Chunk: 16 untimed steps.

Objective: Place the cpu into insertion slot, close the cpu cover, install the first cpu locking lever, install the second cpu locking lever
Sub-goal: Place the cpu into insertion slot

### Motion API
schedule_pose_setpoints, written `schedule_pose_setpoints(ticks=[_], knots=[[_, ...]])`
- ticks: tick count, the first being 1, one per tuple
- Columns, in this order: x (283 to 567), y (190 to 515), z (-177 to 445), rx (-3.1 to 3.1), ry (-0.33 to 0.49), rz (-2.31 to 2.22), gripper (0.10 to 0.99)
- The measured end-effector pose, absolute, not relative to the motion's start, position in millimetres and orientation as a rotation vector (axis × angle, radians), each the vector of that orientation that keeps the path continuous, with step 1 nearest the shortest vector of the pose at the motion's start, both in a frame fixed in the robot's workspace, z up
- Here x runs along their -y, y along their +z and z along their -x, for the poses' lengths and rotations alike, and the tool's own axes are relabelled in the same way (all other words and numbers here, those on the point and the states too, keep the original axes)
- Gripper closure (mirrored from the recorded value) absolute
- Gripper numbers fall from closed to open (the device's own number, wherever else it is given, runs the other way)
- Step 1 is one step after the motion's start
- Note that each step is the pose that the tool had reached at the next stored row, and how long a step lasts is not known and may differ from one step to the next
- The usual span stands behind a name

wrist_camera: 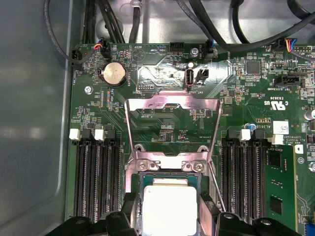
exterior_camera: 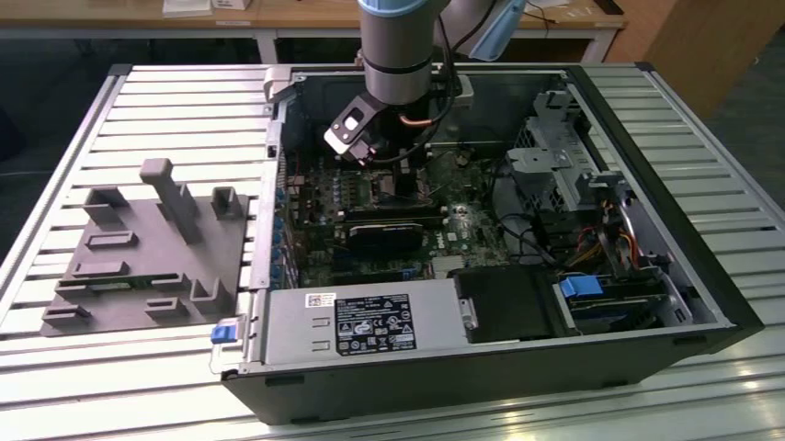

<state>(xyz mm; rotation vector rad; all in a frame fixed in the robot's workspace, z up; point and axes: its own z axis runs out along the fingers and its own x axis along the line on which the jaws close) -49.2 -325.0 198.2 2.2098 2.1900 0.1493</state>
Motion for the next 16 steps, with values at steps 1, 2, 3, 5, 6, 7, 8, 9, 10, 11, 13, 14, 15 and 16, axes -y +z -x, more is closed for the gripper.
schedule_pose_setpoints(ticks=[1, 2, 3, 5, 6, 7, 8, 9, 10, 11, 13, 14, 15, 16], knots=[[325.0, 198.2, 49.1, -2.190, 0.149, -2.209, 0.475], [324.9, 198.3, 49.2, -2.188, 0.145, -2.208, 0.475], [325.0, 198.7, 49.2, -2.187, 0.142, -2.207, 0.475], [325.0, 199.1, 49.1, -2.187, 0.140, -2.206, 0.475], [325.0, 199.1, 49.1, -2.187, 0.140, -2.206, 0.475], [325.0, 199.1, 49.2, -2.187, 0.141, -2.206, 0.475], [325.0, 199.2, 49.2, -2.187, 0.141, -2.206, 0.475], [325.0, 199.3, 49.2, -2.187, 0.140, -2.206, 0.475], [325.0, 199.3, 49.2, -2.187, 0.140, -2.206, 0.475], [325.0, 199.4, 49.2, -2.187, 0.140, -2.206, 0.475], [325.0, 199.5, 49.2, -2.187, 0.140, -2.206, 0.486], [325.0, 199.5, 49.2, -2.187, 0.140, -2.206, 0.553], [325.0, 199.6, 49.2, -2.187, 0.140, -2.206, 0.616], [325.0, 199.7, 49.2, -2.187, 0.140, -2.206, 0.616]])
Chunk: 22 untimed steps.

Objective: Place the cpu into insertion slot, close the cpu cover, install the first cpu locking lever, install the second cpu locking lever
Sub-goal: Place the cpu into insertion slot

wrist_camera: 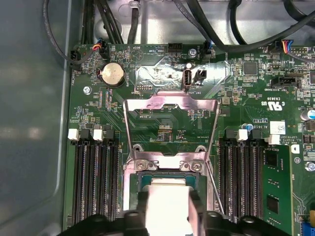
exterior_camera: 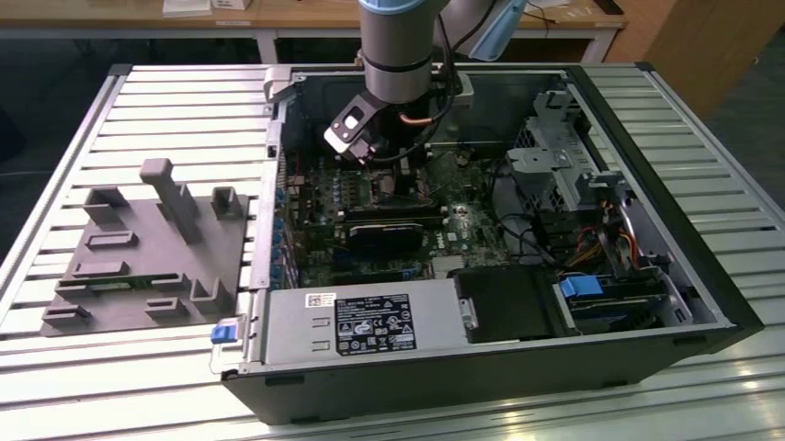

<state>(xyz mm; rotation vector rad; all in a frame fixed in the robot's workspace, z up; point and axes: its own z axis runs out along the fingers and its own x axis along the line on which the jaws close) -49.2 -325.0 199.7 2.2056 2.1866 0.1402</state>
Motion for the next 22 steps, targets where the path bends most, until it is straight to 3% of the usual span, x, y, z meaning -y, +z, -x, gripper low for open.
schedule_pose_setpoints(ticks=[5, 6, 8, 22], knots=[[325.0, 199.8, 49.2, -2.187, 0.140, -2.206, 0.847], [325.0, 199.8, 49.2, -2.187, 0.141, -2.206, 0.847], [325.0, 200.0, 49.2, -2.187, 0.141, -2.206, 0.965], [325.0, 202.1, 50.6, -2.151, 0.139, -2.238, 0.984]])
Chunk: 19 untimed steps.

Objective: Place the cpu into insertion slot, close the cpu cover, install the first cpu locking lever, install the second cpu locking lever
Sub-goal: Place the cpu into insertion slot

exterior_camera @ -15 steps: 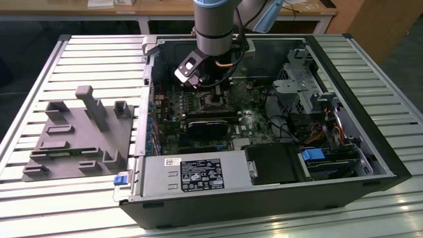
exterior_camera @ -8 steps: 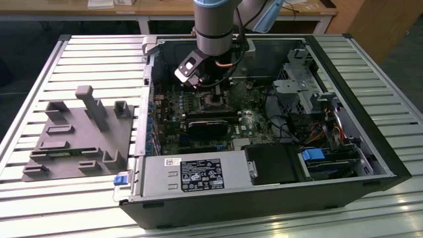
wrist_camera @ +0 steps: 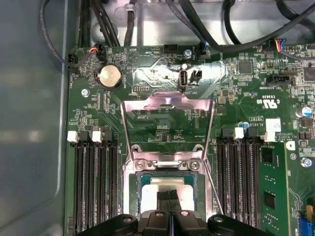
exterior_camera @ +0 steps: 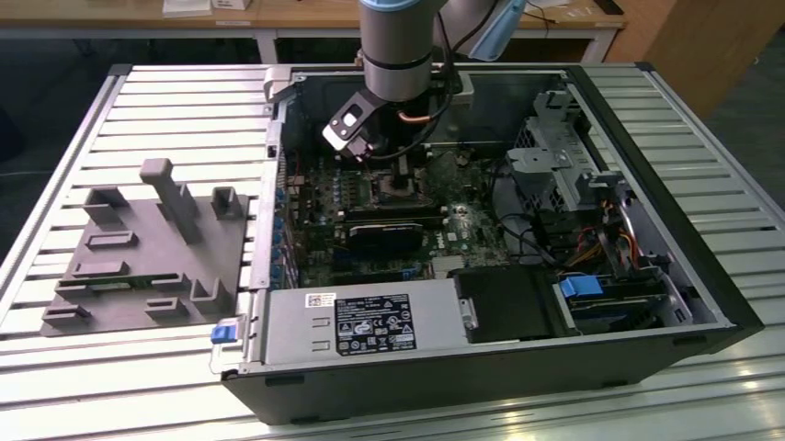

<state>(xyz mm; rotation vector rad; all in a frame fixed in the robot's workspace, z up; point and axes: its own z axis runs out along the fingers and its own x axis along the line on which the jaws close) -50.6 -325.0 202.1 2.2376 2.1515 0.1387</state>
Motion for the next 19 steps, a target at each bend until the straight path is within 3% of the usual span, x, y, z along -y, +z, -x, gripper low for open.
schedule_pose_setpoints(ticks=[19], knots=[[325.0, 197.6, 52.3, -2.138, 0.139, -2.250, 0.984]])
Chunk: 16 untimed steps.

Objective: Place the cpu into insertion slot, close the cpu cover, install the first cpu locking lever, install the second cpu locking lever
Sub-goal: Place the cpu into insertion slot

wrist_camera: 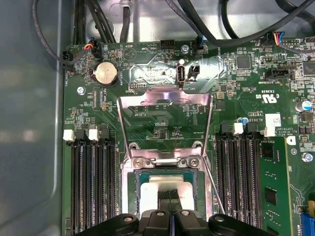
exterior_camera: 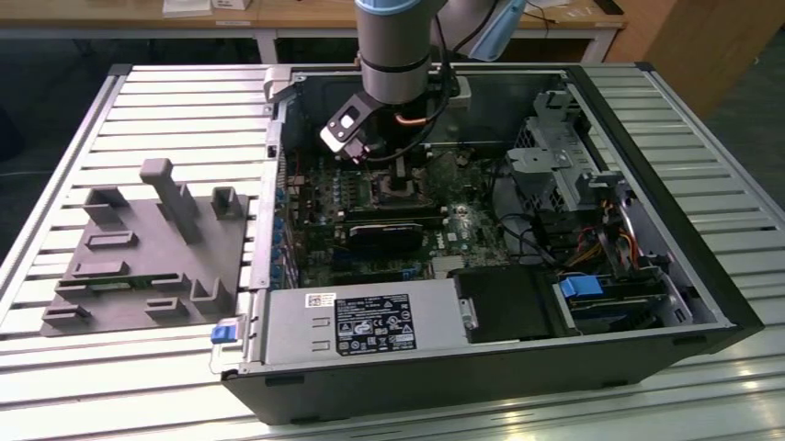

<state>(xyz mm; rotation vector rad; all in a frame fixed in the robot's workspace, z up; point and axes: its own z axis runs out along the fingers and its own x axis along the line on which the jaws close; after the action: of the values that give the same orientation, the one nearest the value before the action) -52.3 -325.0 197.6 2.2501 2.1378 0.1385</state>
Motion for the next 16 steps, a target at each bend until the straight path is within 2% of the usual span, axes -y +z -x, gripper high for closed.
schedule_pose_setpoints(ticks=[16], knots=[[325, 240, 52, -2.137, 0.139, -2.250, 0.984]])
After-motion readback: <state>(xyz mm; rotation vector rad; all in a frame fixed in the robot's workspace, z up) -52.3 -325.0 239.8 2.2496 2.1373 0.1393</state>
